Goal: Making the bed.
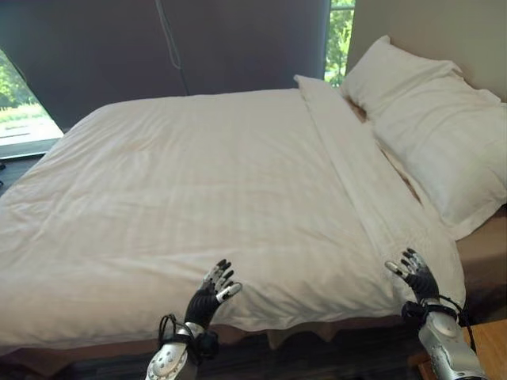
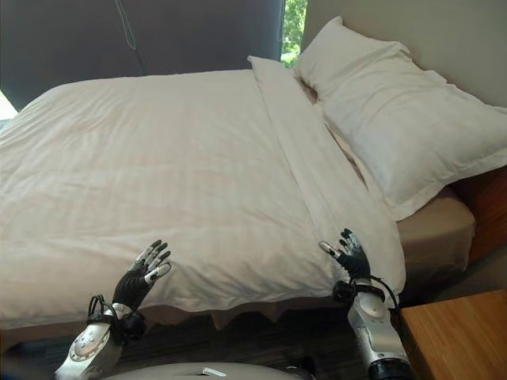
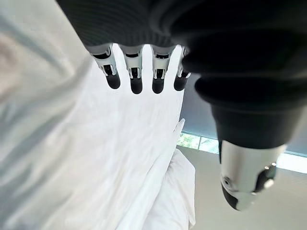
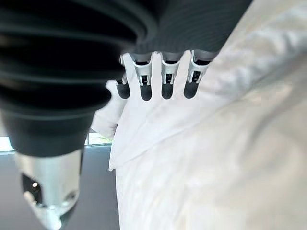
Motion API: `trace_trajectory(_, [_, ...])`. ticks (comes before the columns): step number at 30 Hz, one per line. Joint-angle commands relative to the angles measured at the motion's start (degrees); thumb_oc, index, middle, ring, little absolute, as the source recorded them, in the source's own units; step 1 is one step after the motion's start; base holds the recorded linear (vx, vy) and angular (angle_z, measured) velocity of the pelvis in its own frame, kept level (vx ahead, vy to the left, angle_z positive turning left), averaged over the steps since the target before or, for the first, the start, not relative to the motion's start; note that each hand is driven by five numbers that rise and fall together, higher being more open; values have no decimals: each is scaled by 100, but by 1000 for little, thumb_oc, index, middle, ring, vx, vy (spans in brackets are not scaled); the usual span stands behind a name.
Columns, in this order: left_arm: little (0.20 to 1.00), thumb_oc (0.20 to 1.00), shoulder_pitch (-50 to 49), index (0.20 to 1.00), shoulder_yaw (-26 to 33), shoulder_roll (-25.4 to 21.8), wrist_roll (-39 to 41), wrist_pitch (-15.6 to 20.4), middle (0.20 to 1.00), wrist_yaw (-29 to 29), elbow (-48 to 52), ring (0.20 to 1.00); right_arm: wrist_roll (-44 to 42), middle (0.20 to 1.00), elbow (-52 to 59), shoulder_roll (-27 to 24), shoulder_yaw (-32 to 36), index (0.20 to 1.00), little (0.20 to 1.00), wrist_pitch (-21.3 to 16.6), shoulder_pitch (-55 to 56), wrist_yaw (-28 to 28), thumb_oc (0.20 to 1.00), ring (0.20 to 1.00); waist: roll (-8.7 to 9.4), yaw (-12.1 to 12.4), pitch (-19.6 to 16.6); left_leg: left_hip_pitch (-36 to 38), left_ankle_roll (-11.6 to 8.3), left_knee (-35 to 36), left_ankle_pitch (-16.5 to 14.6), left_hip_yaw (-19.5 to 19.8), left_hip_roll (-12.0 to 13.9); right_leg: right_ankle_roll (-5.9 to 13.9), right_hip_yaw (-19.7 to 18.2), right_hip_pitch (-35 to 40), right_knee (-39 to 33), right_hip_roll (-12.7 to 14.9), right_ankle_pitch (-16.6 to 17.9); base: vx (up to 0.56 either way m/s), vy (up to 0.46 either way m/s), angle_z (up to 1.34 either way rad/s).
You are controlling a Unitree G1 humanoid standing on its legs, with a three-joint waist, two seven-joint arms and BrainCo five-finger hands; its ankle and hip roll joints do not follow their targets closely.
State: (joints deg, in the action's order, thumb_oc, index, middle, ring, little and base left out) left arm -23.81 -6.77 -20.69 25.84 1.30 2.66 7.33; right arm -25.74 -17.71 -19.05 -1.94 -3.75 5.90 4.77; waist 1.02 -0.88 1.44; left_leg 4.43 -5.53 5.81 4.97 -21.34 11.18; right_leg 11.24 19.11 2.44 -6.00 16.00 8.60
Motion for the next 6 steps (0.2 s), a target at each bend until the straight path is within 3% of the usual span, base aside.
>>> trace_trajectory(1, [1000,1000,335,1000,437,-220,-879,529,1000,-128,328,1000,-204,1000,361,139,-207,1000,1000,-164,-428,-413,1000,1000,154,205,179,337,179,-81,-974,156,-189,-365,284,142,100,-154,-599,0,0,0])
trace_trajectory(6, [1000,1000,330,1000,540,-141,-1211,586,1000,-265,133,1000,-428,1000,497,301,-467,1000,1000,-86,-311,-610,1000,1000,168,263,135,358,174,-81,-965,180,-213,-378,348,186,100,-152,-595,3,6,6])
